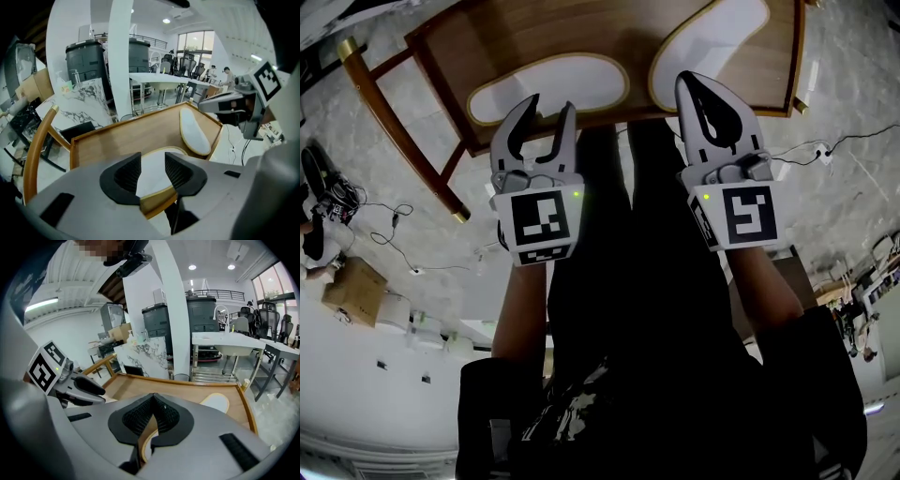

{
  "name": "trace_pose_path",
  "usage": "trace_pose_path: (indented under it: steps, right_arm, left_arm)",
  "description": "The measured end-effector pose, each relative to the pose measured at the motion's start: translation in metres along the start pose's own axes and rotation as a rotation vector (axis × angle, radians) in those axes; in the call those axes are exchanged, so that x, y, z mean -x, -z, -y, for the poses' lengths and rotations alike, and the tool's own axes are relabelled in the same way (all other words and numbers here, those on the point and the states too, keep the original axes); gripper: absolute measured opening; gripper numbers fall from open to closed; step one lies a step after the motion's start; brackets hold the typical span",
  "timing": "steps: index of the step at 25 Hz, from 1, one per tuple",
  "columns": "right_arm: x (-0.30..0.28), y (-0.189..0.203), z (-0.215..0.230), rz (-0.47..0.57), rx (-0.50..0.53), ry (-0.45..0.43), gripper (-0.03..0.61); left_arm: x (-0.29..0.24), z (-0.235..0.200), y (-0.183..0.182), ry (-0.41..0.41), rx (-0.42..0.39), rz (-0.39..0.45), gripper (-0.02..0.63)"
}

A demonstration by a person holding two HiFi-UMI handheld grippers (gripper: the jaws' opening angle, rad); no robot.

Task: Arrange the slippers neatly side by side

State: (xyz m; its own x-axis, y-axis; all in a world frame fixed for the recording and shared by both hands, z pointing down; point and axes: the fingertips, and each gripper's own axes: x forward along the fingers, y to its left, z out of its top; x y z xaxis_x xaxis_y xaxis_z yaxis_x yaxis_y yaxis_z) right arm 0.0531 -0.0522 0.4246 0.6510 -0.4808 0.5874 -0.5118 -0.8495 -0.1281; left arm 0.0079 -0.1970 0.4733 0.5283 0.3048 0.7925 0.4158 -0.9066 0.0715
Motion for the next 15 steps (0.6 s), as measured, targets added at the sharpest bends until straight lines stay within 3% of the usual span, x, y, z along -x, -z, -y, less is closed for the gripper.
trace_pose_path:
  steps: [3,7,15]
  right_arm:
    - [-0.002,0.001,0.000,0.000,-0.005,-0.008,-0.002]
    - [-0.004,0.000,0.001,0.002,-0.009,-0.019,-0.002]
    - [-0.004,0.002,0.000,0.003,-0.015,-0.034,-0.002]
  left_arm:
    - [-0.004,0.001,0.016,0.010,-0.075,-0.067,0.167]
    - [-0.010,0.007,0.033,0.033,-0.287,-0.168,0.184]
    - [-0.028,0.010,0.048,0.041,-0.396,-0.249,0.210]
